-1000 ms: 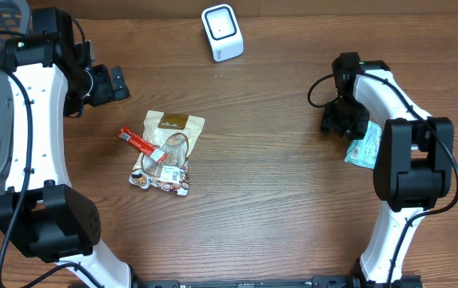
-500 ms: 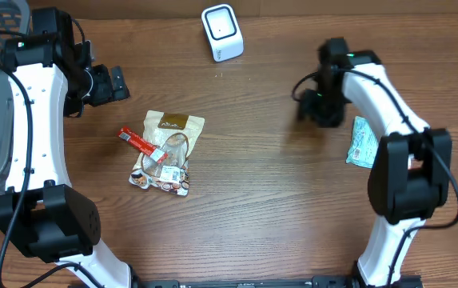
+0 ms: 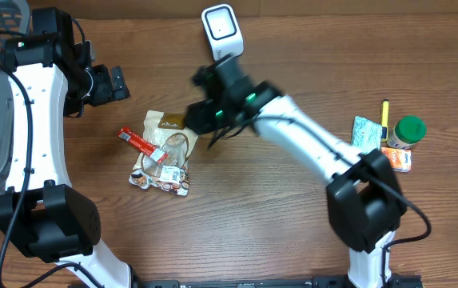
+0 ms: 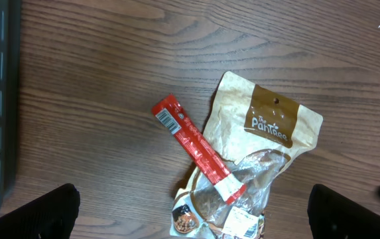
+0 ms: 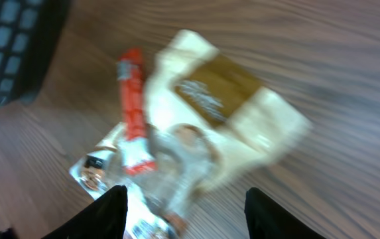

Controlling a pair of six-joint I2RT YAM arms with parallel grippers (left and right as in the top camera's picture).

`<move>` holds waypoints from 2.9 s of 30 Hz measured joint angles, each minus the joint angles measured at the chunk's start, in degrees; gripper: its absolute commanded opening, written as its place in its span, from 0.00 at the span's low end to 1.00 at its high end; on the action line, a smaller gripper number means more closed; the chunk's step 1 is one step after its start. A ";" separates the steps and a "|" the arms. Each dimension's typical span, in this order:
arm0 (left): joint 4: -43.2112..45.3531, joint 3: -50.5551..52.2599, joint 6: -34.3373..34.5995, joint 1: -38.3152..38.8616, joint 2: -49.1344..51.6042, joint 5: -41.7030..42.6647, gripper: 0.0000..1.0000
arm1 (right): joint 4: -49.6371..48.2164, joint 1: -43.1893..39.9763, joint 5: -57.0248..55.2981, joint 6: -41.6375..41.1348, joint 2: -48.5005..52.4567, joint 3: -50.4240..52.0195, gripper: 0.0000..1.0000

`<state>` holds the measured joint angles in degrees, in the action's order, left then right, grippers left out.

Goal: Scan the item barcode
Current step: 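Move the right gripper to the snack bag and grasp the red stick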

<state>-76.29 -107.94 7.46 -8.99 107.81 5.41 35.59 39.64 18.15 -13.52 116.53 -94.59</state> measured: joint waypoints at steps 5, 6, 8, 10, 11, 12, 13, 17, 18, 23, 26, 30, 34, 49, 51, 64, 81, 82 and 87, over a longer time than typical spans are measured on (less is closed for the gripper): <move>0.00 0.00 0.00 0.00 0.00 0.00 1.00 | -7.82 7.23 -7.06 0.11 0.87 0.35 0.60; 0.00 0.00 0.00 0.00 0.00 0.00 1.00 | -9.11 8.33 -7.85 0.28 1.40 0.35 0.61; 0.00 0.00 0.00 0.00 0.00 0.00 1.00 | -11.67 10.08 -9.07 1.36 2.86 0.35 0.63; 0.00 0.00 0.00 0.00 0.00 0.00 1.00 | -13.44 11.58 -9.88 3.34 4.74 0.39 0.63; 0.00 0.00 0.00 0.00 0.00 0.00 1.00 | -14.05 12.11 -10.23 4.42 5.70 0.44 0.63; 0.00 0.00 0.00 0.00 0.00 0.00 1.00 | -14.71 12.57 -10.45 5.42 6.73 0.48 0.63; 0.00 0.00 0.00 0.00 0.00 0.00 1.00 | -15.43 12.83 -10.62 6.12 7.56 0.50 0.63; 0.00 0.00 0.00 0.00 0.00 0.00 1.00 | -18.05 12.83 -11.13 7.85 10.21 0.55 0.64; 0.00 0.00 0.00 0.00 0.00 0.00 1.00 | -18.36 12.83 -11.28 8.11 10.51 0.55 0.64; 0.00 0.00 0.00 0.00 0.00 0.00 1.00 | -18.93 12.61 -11.54 8.83 12.35 0.55 0.64; 0.00 0.00 0.00 0.00 0.00 0.00 1.00 | -18.93 12.59 -11.58 9.03 13.35 0.55 0.62; 0.00 0.02 0.00 0.00 0.00 0.00 1.00 | -18.71 12.59 -11.61 9.57 14.64 0.55 0.41; 0.00 0.00 0.00 0.00 0.00 0.00 1.00 | -18.71 12.57 -11.98 9.86 14.86 0.55 0.13; 0.00 0.00 0.00 0.00 0.00 -0.02 1.00 | -14.45 11.47 -12.04 9.46 8.07 0.50 0.04; 0.00 0.00 0.00 0.00 0.00 0.00 1.00 | -9.99 10.88 -12.02 9.42 4.46 0.42 0.04; 0.00 0.00 0.00 0.00 0.00 0.00 1.00 | 13.38 1.86 -11.85 9.42 -2.58 0.35 0.04; 0.00 0.00 0.00 0.00 0.00 0.00 1.00 | 13.88 2.49 -6.45 11.87 -2.43 0.92 0.04; 0.00 0.00 0.00 0.00 0.00 0.00 1.00 | 14.47 2.49 -5.03 13.07 -2.43 0.92 0.04; 0.00 0.00 0.00 0.00 0.00 0.00 1.00 | 17.44 2.49 2.47 20.74 -2.40 0.92 0.04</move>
<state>-76.29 -107.94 7.46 -8.99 107.81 5.41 53.04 42.13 20.62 7.22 114.13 -93.67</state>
